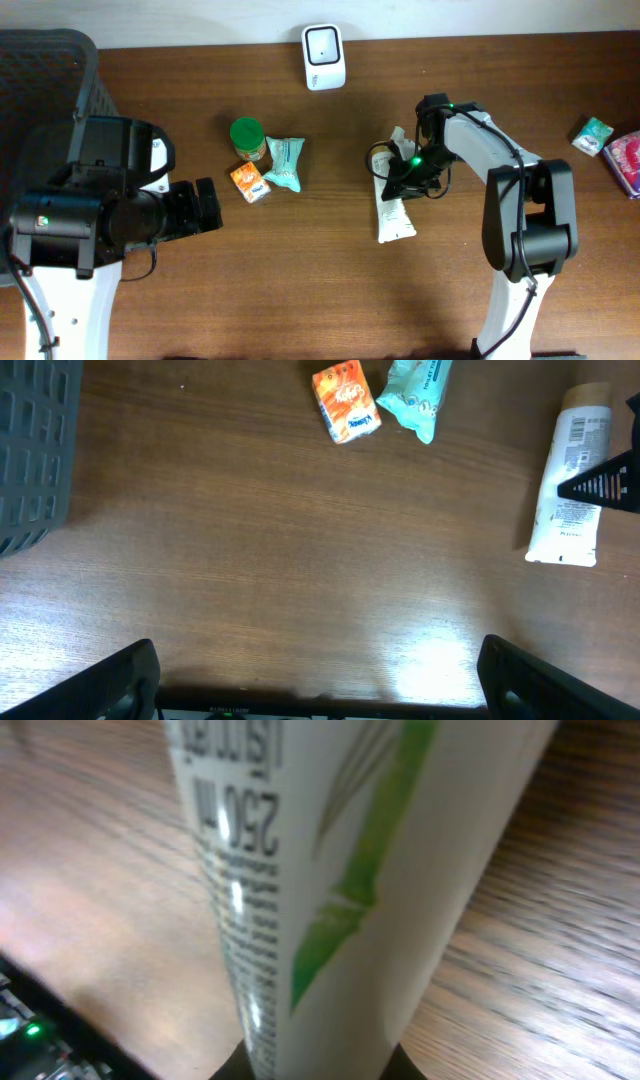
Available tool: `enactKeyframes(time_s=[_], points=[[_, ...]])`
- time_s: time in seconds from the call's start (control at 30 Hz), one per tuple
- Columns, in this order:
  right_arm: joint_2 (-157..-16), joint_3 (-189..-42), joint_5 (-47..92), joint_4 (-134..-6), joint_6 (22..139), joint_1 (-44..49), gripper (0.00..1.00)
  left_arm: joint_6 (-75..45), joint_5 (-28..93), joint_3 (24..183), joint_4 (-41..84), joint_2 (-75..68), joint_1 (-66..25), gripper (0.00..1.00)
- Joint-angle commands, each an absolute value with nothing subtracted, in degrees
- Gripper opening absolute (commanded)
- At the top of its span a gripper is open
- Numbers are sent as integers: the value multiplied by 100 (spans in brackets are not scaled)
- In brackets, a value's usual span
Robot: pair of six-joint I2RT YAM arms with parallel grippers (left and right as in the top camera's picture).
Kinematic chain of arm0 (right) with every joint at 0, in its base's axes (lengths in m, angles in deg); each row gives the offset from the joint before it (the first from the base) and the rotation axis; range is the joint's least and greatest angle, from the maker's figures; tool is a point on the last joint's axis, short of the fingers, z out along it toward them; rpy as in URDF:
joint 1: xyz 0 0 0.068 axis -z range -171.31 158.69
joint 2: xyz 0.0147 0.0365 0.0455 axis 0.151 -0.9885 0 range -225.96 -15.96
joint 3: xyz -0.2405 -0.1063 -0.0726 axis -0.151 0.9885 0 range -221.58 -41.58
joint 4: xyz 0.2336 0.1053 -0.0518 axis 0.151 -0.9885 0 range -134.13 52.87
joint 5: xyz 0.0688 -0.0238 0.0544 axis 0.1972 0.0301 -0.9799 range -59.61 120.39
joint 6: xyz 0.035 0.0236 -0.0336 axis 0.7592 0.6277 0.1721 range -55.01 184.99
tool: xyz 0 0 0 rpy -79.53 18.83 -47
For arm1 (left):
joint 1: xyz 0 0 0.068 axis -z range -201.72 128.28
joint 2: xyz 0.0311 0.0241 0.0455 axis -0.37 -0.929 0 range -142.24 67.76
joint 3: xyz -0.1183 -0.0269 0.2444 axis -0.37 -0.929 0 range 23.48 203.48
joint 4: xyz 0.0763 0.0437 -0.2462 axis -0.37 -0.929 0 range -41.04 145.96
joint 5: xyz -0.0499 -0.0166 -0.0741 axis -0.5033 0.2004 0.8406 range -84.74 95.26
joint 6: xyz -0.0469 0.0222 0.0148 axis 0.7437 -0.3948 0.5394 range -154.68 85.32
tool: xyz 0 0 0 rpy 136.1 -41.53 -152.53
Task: Scan the item barcode
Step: 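Lift the tube and swing it toward the scanner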
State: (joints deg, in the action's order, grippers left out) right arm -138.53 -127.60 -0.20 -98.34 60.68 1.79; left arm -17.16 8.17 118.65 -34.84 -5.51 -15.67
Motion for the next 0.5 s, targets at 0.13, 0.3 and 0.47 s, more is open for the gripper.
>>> enactKeyframes(time_s=[0.13,0.3,0.47], points=[[-13815,-12887,-1349,-9816,6063,157,9,-1764,776,11885,-3478,-497,-1576,99],[-13815,-13123,-2844,-9818,5257,157,4,-1764,776,11885,-3478,-497,-1576,99],[-13813,-13427,-3371,-9818,5167,148,4,-1764,776,11885,-3478,-497,-1576,99]])
